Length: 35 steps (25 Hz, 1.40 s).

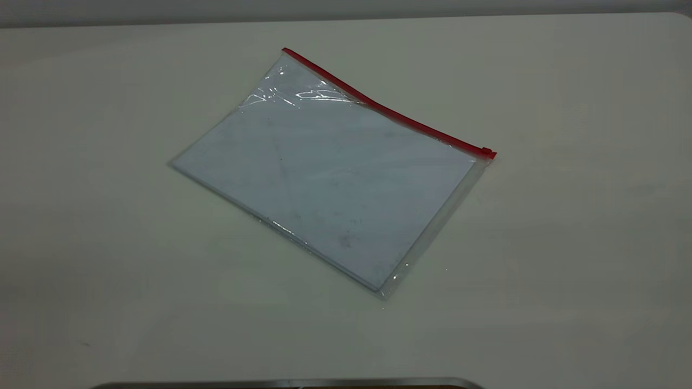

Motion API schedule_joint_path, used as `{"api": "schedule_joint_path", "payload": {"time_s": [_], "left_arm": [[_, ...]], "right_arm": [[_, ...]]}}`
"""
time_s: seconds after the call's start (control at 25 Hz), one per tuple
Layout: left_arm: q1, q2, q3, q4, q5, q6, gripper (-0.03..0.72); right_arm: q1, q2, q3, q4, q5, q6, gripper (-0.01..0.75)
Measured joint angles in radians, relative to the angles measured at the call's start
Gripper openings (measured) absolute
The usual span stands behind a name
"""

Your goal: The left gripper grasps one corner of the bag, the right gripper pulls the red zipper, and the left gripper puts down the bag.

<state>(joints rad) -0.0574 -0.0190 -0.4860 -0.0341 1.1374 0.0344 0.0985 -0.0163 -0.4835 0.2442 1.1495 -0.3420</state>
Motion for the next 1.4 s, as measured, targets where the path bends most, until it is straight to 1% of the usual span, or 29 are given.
{"api": "schedule_joint_path", "payload": {"time_s": [0.36,0.44,0.64,0.88,1.2,1.4], "left_arm": [[0.000,0.000,0.000,-0.001,0.000,0.000,0.590],[0.000,0.000,0.000,-0.001,0.000,0.000,0.590],[0.000,0.000,0.000,-0.001,0.000,0.000,0.590],[0.001,0.000,0.000,-0.001,0.000,0.000,0.590],[0.002,0.000,0.000,-0.002,0.000,0.000,0.590],[0.002,0.000,0.000,-0.002,0.000,0.000,0.590]], "right_arm": [[0.000,0.000,0.000,0.000,0.000,0.000,0.585],[-0.019,0.000,0.000,0.000,0.000,0.000,0.585],[-0.099,0.000,0.000,0.000,0.000,0.000,0.585],[-0.102,0.000,0.000,-0.007,0.000,0.006,0.585],[-0.102,0.000,0.000,-0.179,-0.012,0.185,0.585],[-0.102,0.000,0.000,-0.204,-0.014,0.230,0.585]]}}
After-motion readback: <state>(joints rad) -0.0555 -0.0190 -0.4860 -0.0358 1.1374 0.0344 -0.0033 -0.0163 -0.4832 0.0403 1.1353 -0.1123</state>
